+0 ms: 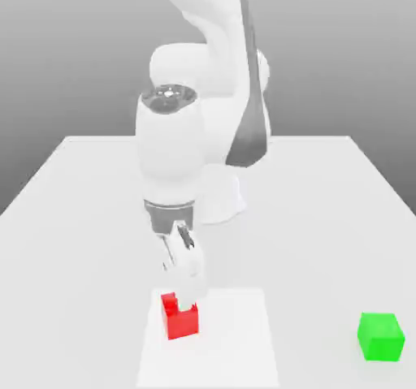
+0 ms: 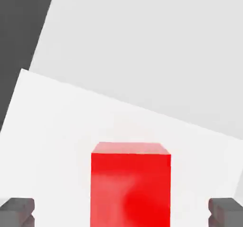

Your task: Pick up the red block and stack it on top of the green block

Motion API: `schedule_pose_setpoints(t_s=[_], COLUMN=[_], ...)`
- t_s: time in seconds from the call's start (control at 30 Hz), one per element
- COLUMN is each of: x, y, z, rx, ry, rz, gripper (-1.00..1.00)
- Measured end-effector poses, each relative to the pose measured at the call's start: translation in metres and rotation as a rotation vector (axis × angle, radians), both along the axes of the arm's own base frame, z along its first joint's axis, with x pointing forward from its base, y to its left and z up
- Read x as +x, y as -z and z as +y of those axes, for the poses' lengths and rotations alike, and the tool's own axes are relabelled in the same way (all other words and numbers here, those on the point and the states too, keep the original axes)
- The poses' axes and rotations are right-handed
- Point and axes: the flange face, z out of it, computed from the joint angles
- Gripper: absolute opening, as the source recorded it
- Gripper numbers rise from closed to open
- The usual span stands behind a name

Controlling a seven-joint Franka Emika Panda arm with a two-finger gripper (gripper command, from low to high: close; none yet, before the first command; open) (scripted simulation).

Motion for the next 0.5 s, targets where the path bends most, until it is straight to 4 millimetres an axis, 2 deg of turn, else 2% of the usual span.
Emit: schedule_pose_setpoints(t_s=[0.07,0.1,0.33,0.5], x=[-0.001,-0.002,-0.002,-0.001], y=[0.021,0.03,0.032,-0.011], z=[0.0,0.001,0.001,0.0], rx=[0.0,0.0,0.0,-0.001], ry=[0.001,0.001,0.001,0.002], rz=[0.002,0.003,0.001,0.0], gripper=[0.0,-1.0,-1.0,-1.0])
